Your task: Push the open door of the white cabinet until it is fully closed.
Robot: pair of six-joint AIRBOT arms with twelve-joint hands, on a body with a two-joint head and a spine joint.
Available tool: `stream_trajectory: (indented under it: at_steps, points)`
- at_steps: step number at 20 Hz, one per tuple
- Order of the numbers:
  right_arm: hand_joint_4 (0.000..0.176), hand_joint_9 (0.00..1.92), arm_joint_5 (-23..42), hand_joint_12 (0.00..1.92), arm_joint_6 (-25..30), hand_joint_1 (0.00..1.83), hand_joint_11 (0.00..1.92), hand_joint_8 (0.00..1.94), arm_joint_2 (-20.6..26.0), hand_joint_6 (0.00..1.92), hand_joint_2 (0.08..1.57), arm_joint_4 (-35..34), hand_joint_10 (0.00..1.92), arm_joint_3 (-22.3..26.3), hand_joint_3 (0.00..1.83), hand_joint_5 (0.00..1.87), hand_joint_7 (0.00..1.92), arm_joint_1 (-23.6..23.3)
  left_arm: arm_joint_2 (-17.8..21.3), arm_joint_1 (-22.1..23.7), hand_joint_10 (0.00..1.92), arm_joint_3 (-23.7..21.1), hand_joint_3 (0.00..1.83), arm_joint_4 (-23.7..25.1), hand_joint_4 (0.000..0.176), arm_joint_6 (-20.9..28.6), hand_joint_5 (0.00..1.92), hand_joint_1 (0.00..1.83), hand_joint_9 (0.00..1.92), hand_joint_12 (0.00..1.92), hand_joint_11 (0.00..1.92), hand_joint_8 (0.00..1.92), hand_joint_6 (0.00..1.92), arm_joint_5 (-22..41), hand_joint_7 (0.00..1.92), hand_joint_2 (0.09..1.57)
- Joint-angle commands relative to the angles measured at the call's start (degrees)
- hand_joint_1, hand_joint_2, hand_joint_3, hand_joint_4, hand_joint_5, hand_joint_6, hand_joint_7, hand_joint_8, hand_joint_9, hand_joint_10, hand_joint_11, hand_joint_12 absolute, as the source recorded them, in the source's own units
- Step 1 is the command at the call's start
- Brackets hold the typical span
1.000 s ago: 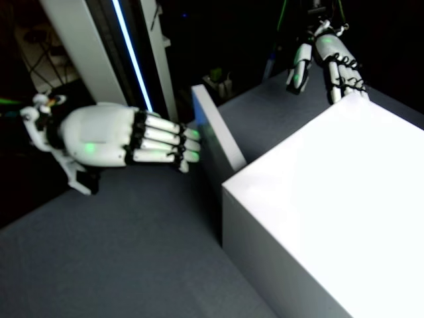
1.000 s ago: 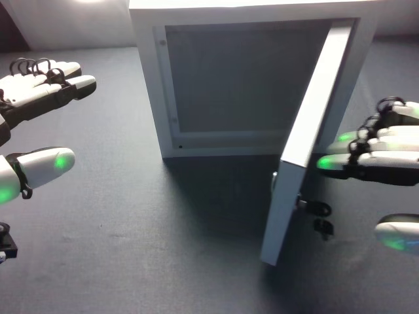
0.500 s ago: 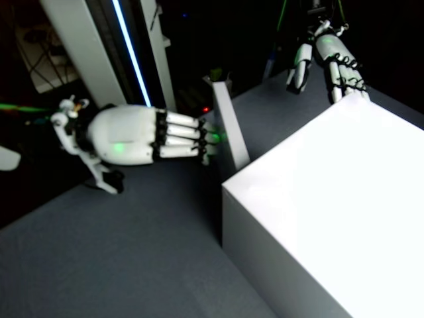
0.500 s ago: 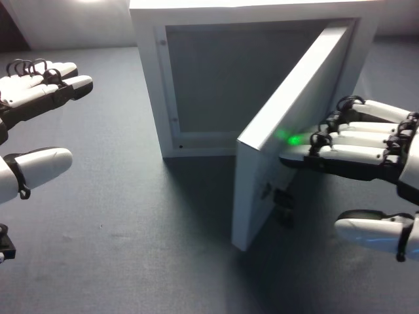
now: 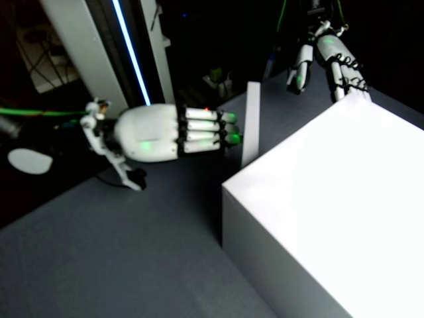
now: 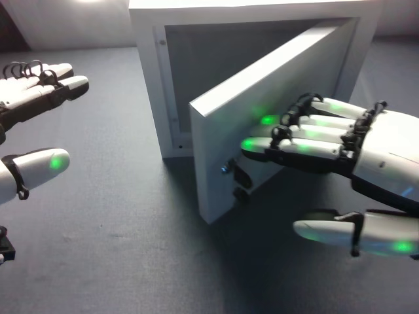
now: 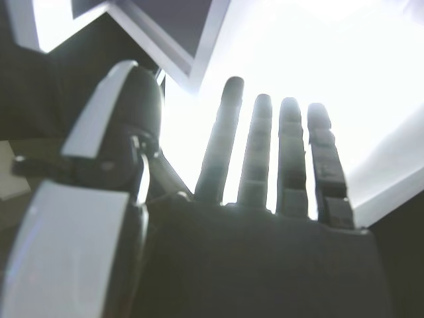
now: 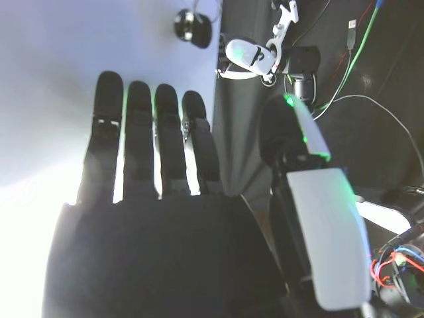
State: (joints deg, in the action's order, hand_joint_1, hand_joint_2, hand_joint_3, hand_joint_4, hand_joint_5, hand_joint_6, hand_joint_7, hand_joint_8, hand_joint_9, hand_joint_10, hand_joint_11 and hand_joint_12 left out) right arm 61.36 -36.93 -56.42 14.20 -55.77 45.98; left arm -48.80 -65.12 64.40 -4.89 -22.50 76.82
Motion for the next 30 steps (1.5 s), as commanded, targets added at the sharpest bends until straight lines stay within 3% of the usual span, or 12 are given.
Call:
stream_trajectory:
  at_steps: [1,6,10,11,13,14,17,19,21,26,28,30]
  points:
    - [0.000,0.32,6.3,1.52,0.4,0.48,0.00,0.01,-0.5,0.02,1.29,-0.8,0.05,-0.2,0.00,0.29,0.30,-1.0,0.1,0.0,0.00,0.3,0.00,-1.7,0.000,0.2,0.13,0.21,0.00,0.02,0.00,0.00,0.00,7.3,0.01,1.44]
    - [0.000,0.34,3.5,1.27,0.3,0.53,0.00,0.01,-3.6,0.01,1.27,-0.4,0.05,-2.0,0.00,0.27,0.33,-3.3,0.0,-2.7,0.00,0.0,0.00,-4.8,0.000,0.2,0.13,0.22,0.00,0.00,0.00,0.00,0.00,10.0,0.01,1.43]
    - [0.000,0.13,1.0,0.72,0.3,0.34,0.00,0.00,-5.6,0.00,1.34,-0.9,0.00,-4.0,0.01,0.12,0.13,-5.2,0.0,-4.6,0.00,-0.3,0.00,-6.5,0.000,0.1,0.14,0.28,0.00,0.01,0.02,0.00,0.00,11.6,0.02,1.42]
    - [0.000,0.04,0.6,0.35,0.0,0.26,0.00,0.01,-6.1,0.00,1.37,-1.5,0.01,-4.5,0.00,0.06,0.04,-5.5,0.0,-4.6,0.00,-0.2,0.00,-6.5,0.000,0.1,0.14,0.24,0.00,0.00,0.00,0.00,0.00,11.7,0.03,1.42]
    - [0.000,0.01,0.1,0.33,-1.3,0.21,0.00,0.00,-6.6,0.00,1.38,-3.1,0.00,-5.0,0.00,0.01,0.01,-5.8,0.0,-4.6,0.00,-0.2,0.00,-6.5,0.000,0.1,0.13,0.24,0.00,0.00,0.00,0.00,0.00,11.7,0.02,1.42]
    - [0.000,0.01,-0.2,0.86,-2.0,0.12,0.00,0.00,-6.7,0.00,1.38,-3.7,0.01,-5.1,0.00,0.00,0.00,-6.1,0.0,-4.6,0.00,-0.2,0.00,-6.5,0.000,0.1,0.13,0.23,0.00,0.01,0.02,0.00,0.00,11.8,0.01,1.42]
    - [0.000,0.03,-1.0,1.13,-3.7,0.07,0.00,0.00,-7.2,0.01,1.36,-5.9,0.01,-5.8,0.00,0.05,0.00,-6.7,-0.1,-4.6,0.00,-0.2,0.00,-6.5,0.000,0.1,0.13,0.26,0.00,0.00,0.00,0.00,0.00,11.7,0.01,1.42]
    - [0.000,0.00,-1.5,0.14,-4.6,0.44,0.00,0.00,-7.4,0.01,1.32,-7.1,0.00,-6.1,0.00,0.03,0.00,-6.9,-0.1,-4.6,0.00,-0.1,0.00,-6.5,0.000,0.1,0.13,0.26,0.00,0.00,0.00,0.00,0.00,11.7,0.01,1.42]
    - [0.000,0.00,-2.0,0.00,-5.6,0.41,0.00,0.00,-7.4,0.01,1.30,-8.1,0.00,-6.3,0.00,0.02,0.00,-7.1,-0.2,-4.6,0.00,-0.2,0.00,-6.5,0.000,0.1,0.13,0.24,0.00,0.00,0.00,0.00,0.00,11.7,0.01,1.42]
    - [0.000,0.00,-2.2,0.01,-6.1,0.45,0.01,0.01,-7.4,0.01,1.31,-8.8,0.00,-6.4,0.00,0.05,0.02,-7.1,-0.2,-4.6,0.00,-0.2,0.00,-6.5,0.000,0.1,0.13,0.23,0.00,0.00,0.00,0.00,0.00,11.8,0.00,1.42]
    - [0.000,0.07,-1.9,0.40,-6.0,0.46,0.00,0.00,-7.3,0.01,1.32,-8.2,0.02,-5.5,0.00,0.13,0.10,-7.1,-0.2,-4.6,0.00,-0.2,0.00,-6.5,0.000,0.1,0.13,0.21,0.00,0.00,0.00,0.00,0.00,12.1,0.00,1.42]
    - [0.000,0.26,-1.2,1.07,-5.5,0.46,0.00,0.01,-6.3,0.02,1.29,-7.0,0.04,-4.4,0.00,0.28,0.26,-7.1,-0.2,-4.6,0.00,-0.3,0.00,-6.6,0.000,0.1,0.13,0.25,0.00,0.00,0.01,0.00,0.00,12.2,0.00,1.42]
